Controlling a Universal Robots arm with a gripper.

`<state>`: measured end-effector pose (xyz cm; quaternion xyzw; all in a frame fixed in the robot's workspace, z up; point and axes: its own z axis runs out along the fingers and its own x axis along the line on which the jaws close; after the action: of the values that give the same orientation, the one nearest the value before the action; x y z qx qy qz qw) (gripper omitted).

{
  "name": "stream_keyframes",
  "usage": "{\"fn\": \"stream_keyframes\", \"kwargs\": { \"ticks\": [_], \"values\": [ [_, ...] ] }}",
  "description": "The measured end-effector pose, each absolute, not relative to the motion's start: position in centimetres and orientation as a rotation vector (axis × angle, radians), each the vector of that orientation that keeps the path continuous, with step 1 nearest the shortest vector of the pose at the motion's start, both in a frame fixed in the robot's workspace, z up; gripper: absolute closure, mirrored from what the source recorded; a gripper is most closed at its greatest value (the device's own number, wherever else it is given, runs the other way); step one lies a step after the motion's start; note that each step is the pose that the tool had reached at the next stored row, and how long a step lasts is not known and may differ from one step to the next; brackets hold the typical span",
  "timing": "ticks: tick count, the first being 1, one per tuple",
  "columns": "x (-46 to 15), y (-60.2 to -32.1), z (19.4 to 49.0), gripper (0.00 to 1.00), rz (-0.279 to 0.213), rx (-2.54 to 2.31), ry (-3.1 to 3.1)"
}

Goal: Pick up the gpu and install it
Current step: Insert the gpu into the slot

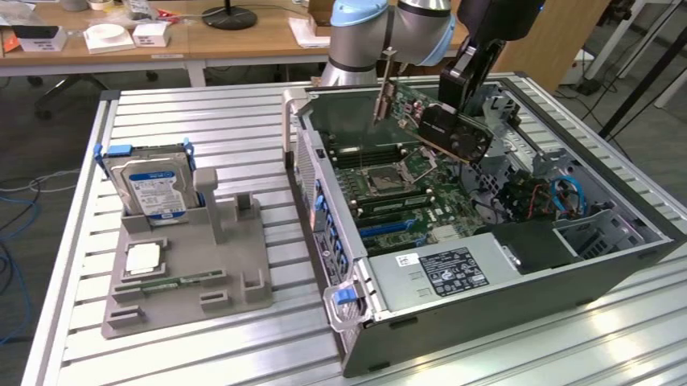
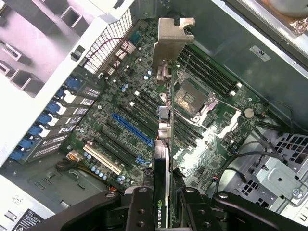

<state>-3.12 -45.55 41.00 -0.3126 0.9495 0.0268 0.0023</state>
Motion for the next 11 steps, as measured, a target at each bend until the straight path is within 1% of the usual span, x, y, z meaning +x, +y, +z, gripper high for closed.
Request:
{"fn": "stream_keyframes", "kwargs": {
  "ticks": [11],
  "values": [
    [-3.13,-45.55,41.0,0.74,0.084,-1.052,2.956]
  ]
}}
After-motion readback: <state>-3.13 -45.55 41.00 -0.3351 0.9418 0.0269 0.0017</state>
